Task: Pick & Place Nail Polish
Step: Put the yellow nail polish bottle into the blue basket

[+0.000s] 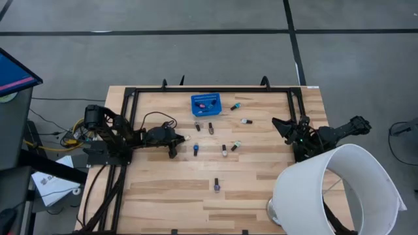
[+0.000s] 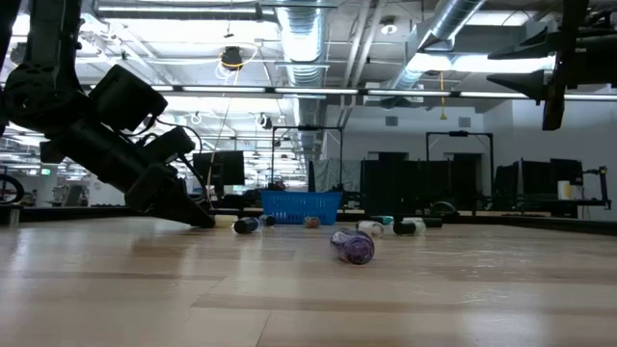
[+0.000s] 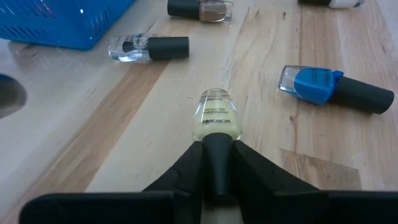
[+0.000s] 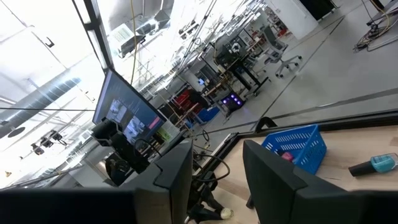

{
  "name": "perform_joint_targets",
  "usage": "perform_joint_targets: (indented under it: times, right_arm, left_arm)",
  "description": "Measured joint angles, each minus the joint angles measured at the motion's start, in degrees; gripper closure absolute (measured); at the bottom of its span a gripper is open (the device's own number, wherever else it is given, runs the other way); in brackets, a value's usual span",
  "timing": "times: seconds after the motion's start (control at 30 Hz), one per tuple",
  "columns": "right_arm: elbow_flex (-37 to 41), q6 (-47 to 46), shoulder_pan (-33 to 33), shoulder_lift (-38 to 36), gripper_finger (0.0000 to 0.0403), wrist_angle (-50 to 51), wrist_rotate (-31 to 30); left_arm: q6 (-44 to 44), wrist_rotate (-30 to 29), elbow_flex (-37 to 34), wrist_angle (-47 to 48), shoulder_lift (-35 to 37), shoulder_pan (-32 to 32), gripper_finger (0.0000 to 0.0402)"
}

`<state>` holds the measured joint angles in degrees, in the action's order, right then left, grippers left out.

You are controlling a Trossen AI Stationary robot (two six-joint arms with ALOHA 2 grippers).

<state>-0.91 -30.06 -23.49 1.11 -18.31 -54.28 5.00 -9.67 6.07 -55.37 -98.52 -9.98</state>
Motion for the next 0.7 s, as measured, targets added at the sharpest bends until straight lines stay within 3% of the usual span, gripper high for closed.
perform_joint_targets:
  times: [0.33,0.7]
  right_arm:
    - [0.00,0.02,0.00,0.00,0.0269,0.01,0.00]
    - [0.00,0.03,0.01,0.00,0.0269,0.02,0.00]
  left_arm:
    - [4.25,-0.19,0.21,-1.08,-0.04,-0.04,0.0345]
    - [6.13,0.70,3.76,4.40,8.42,-0.24,0.0346]
